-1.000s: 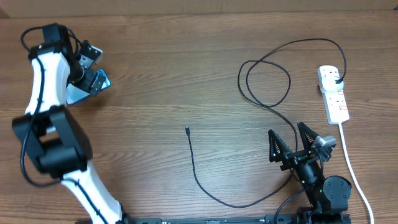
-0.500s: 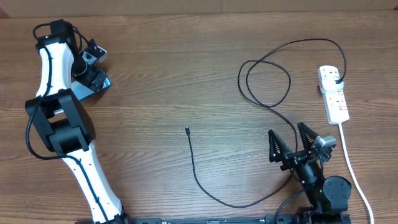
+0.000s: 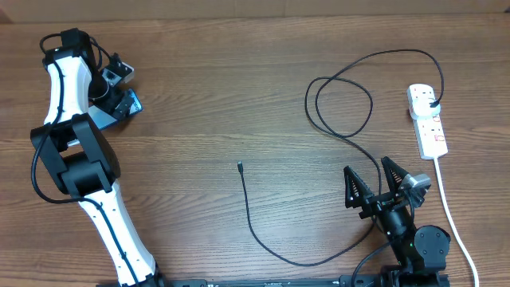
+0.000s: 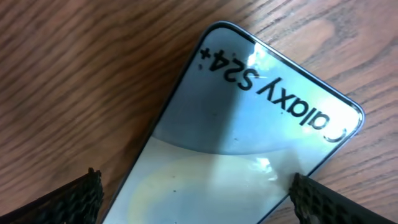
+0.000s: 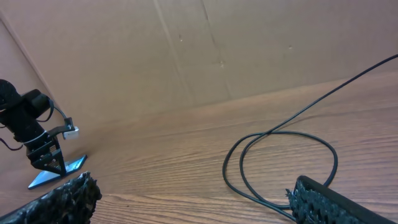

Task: Plug charger to phone and switch on socket
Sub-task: 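Lower the left gripper over the Galaxy phone and close on it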

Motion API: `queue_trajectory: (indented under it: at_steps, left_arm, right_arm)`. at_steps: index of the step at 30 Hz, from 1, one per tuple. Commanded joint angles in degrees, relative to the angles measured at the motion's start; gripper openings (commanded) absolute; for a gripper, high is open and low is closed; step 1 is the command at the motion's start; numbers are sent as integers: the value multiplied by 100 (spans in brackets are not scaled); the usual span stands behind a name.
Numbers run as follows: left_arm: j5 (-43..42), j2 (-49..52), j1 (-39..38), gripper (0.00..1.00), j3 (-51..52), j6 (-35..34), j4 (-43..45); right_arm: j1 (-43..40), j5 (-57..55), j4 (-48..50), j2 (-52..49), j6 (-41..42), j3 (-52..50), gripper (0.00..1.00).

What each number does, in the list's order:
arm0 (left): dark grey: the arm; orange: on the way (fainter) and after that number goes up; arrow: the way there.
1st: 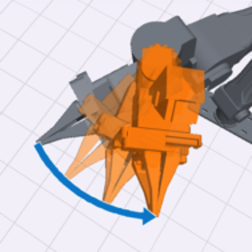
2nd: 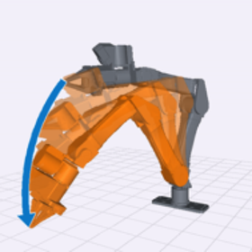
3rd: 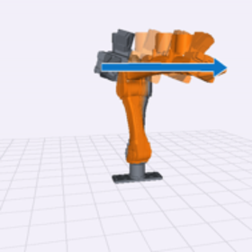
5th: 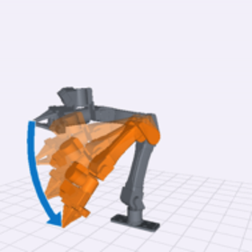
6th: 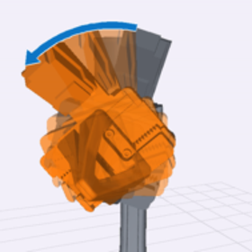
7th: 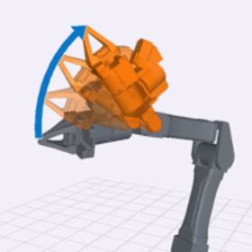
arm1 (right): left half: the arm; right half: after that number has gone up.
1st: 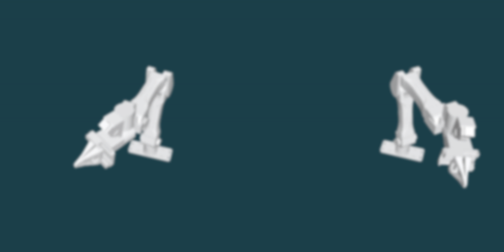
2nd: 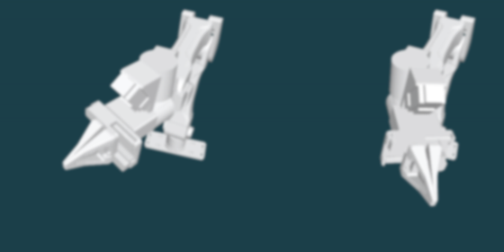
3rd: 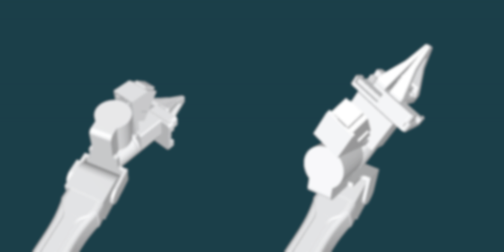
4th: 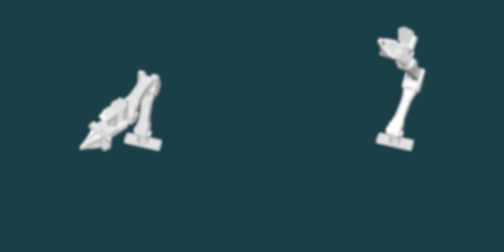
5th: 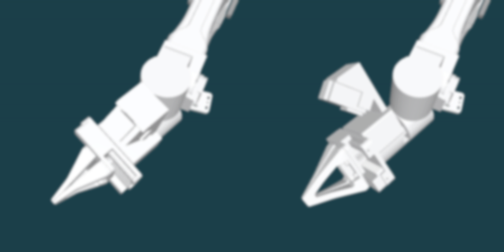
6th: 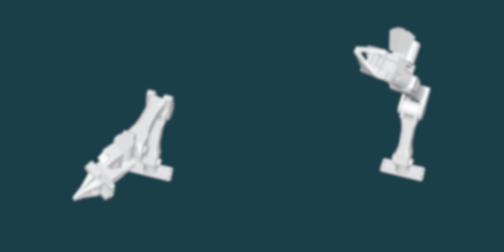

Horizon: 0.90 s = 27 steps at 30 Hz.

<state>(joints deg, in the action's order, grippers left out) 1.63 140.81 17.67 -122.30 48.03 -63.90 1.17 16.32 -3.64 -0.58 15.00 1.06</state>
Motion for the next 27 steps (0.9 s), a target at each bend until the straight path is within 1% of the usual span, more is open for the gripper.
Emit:
queue_trajectory:
  at_steps: [1,5,13,19,23,27]
  left_arm:
    - [-227,208,44,100,-101,116,-111]
    - [-310,225,44,100,-85,177,-251]
    - [-310,275,76,100,-81,173,-72]
    - [-293,527,74,100,-81,170,-46]
    - [-105,813,61,100,-81,127,-92]
    - [-149,905,9,100,-81,76,-98]
  right_arm:
    - [-13,24,31,42,4,-61,100]
    - [-13,22,31,42,2,-61,100]
    - [-13,24,31,42,4,-61,100]
    - [-13,24,31,42,2,-61,100]
    - [-11,24,31,42,2,-61,100]
    - [-13,24,31,42,4,-61,100]
